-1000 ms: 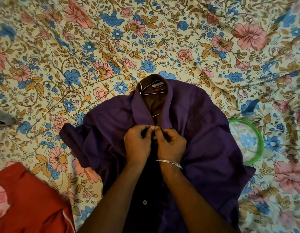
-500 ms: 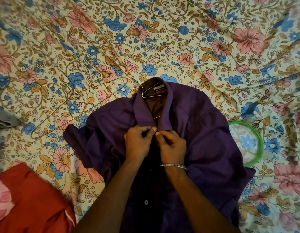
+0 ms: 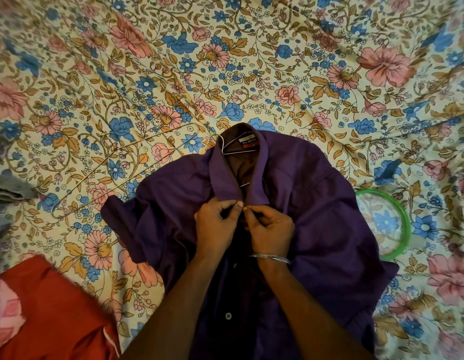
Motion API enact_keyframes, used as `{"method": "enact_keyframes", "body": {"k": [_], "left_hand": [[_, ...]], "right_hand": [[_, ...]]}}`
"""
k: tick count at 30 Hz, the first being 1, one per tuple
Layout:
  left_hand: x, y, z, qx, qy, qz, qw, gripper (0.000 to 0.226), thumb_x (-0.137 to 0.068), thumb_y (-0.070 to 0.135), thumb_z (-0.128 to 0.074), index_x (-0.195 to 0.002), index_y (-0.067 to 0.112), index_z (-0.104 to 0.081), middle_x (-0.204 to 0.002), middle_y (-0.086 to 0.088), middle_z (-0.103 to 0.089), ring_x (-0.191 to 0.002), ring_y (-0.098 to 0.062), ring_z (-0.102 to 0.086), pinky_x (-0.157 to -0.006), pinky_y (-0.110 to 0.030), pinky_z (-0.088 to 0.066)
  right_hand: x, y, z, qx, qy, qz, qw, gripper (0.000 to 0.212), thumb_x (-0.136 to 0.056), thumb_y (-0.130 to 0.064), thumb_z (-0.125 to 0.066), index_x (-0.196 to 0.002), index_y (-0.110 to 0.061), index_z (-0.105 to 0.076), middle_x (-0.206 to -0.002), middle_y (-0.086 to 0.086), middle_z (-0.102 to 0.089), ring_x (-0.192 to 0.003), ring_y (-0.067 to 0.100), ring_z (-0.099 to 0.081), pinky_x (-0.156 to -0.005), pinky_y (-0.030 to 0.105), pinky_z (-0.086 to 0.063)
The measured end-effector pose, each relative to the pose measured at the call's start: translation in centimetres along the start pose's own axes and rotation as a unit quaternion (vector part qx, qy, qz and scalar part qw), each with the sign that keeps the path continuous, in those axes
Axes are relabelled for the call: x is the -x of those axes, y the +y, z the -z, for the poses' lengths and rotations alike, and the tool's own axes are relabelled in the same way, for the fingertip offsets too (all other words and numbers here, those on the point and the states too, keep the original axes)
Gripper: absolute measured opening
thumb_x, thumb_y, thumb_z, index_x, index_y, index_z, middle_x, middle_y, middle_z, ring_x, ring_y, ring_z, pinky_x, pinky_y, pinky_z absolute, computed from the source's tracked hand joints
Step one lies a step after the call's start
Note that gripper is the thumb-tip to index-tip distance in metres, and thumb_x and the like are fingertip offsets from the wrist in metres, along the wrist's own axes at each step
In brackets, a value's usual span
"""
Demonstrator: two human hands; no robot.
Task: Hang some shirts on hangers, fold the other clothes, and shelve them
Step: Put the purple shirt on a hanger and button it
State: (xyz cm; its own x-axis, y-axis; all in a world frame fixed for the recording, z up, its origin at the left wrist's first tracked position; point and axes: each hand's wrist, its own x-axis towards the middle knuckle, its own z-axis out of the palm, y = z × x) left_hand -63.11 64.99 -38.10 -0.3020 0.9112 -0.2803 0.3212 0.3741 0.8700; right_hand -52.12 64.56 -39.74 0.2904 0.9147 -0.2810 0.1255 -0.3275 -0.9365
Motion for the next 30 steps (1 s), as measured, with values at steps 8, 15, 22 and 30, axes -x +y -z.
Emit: {"method": "enact_keyframes", "body": {"k": [8,15,22,30], "left_hand": [[0.9,0.2,0.5,-0.052,0.004,-0.034,0.998,0.023,-0.089,0.029,-0.077,-0.109,0.018,-0.078,-0.097,0.014,-0.067,-0.092,0.004,-0.065,-0.086,-0.012,-0.05],[0.1,0.7,-0.2,-0.113,0.034,-0.057,0.991,0.012,-0.095,0.022,-0.068,-0.092,0.02,-0.078,-0.08,0.019,-0.064,-0.081,-0.005,-0.063,-0.085,-0.043,-0.055],[0.0,0.5,-0.4,-0.11,0.02,-0.023,0.993,0.014,-0.099,0.026,-0.063,-0.096,0.024,-0.077,-0.084,0.016,-0.065,-0.085,-0.008,-0.064,-0.095,-0.048,-0.049],[1.1,1.7,0.7,-0.155,0.136,-0.012,0.978,0.021,-0.094,0.008,-0.066,-0.11,0.02,-0.062,-0.107,0.009,-0.056,-0.096,-0.012,-0.061,-0.086,-0.036,-0.055]], "right_hand": [[0.0,0.5,-0.2,0.053,0.008,0.068,0.996,0.01,-0.08,-0.013,-0.079,-0.085,-0.023,-0.079,-0.073,-0.007,-0.073,-0.061,0.009,-0.069,-0.057,0.032,-0.057],[0.0,0.3,-0.1,0.056,-0.001,0.075,0.996,0.009,-0.083,-0.015,-0.079,-0.09,-0.02,-0.08,-0.076,-0.008,-0.072,-0.062,0.012,-0.069,-0.058,0.04,-0.058],[-0.4,-1.5,0.0,-0.029,-0.037,-0.081,0.996,0.005,-0.087,-0.016,-0.076,-0.083,-0.015,-0.076,-0.068,0.005,-0.073,-0.06,0.023,-0.07,-0.058,0.041,-0.059],[-1.7,-4.9,0.7,0.006,0.154,-0.015,0.988,0.018,-0.082,-0.008,-0.066,-0.09,-0.022,-0.058,-0.078,0.008,-0.069,-0.055,0.017,-0.065,-0.052,0.032,-0.054]]}}
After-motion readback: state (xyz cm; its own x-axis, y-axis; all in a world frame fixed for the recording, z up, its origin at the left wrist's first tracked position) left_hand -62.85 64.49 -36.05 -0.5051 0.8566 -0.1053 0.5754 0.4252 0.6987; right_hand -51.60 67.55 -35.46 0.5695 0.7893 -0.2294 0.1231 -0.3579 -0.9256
